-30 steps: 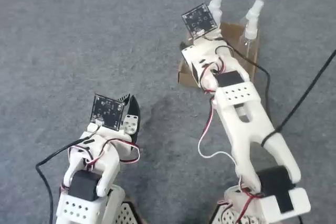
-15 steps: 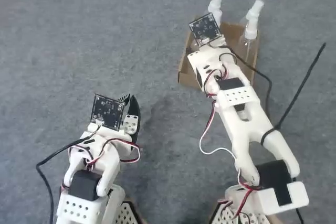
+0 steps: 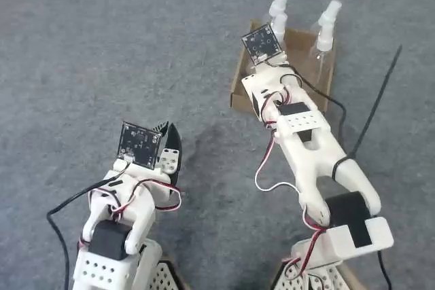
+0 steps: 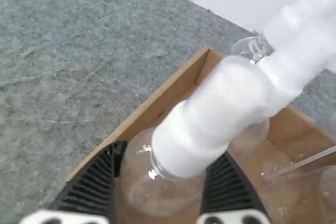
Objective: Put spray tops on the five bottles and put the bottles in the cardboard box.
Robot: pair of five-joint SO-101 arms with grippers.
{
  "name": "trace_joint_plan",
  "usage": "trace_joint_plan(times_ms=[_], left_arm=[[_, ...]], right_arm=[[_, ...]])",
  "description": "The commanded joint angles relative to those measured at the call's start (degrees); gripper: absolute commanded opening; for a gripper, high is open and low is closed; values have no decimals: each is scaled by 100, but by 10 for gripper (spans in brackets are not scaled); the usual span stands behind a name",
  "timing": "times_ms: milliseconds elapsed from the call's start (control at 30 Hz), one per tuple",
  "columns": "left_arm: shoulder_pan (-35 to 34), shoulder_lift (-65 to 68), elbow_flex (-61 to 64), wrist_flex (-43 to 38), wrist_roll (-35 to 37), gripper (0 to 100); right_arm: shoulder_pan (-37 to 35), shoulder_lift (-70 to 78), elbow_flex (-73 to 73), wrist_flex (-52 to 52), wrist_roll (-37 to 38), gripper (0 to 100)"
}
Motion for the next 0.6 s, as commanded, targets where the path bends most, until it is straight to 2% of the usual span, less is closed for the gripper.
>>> trace_joint_plan(times_ms=[0,300,567], left_arm=[[-9,-105,-48,-193,0,11],[-9,-105,-48,-193,0,11],[-9,-105,-48,-193,0,11]], right_arm=[[13,-119,-105,-127,70,11],[-119,-127,-105,84,70,13],[-180,-127,-105,154,70,162]])
